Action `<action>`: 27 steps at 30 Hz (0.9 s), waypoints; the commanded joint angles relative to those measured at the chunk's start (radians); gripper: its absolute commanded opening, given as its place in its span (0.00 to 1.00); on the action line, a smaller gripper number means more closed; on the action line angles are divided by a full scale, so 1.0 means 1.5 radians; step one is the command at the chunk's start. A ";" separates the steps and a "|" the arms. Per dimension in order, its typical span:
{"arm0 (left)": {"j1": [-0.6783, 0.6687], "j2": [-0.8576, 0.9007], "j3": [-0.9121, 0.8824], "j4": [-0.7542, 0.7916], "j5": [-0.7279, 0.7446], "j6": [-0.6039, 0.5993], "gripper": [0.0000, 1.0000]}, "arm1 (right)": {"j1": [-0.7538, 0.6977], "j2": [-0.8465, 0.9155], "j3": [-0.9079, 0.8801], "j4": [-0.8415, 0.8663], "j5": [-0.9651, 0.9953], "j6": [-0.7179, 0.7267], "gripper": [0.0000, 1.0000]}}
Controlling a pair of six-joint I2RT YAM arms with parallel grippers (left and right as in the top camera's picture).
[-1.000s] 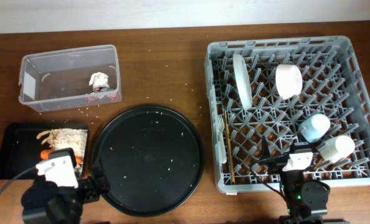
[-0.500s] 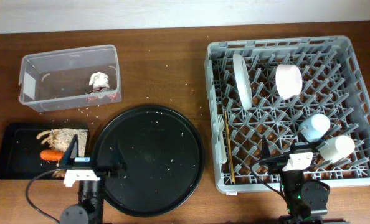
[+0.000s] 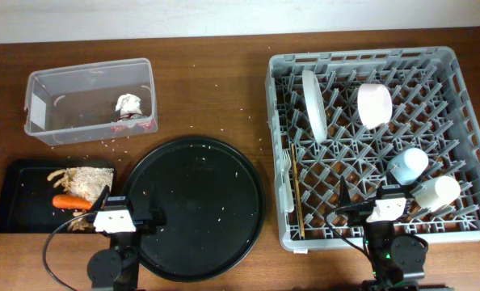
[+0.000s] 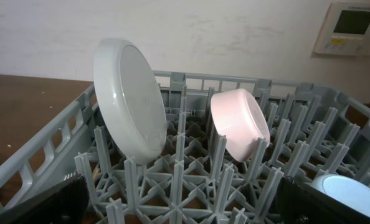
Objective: Sort waste into correct bins and load items into the dishwasher rack
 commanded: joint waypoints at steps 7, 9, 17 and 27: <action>-0.036 -0.004 -0.002 -0.004 0.013 -0.004 1.00 | 0.003 -0.005 -0.004 -0.004 0.006 -0.002 0.98; -0.036 -0.004 -0.002 -0.004 0.013 -0.004 1.00 | 0.003 -0.005 -0.004 -0.004 0.006 -0.002 0.98; -0.036 -0.004 -0.002 -0.004 0.013 -0.004 1.00 | 0.003 -0.005 -0.004 -0.004 0.006 -0.002 0.98; -0.036 -0.004 -0.002 -0.004 0.013 -0.004 1.00 | 0.003 -0.005 -0.004 -0.004 0.006 -0.002 0.98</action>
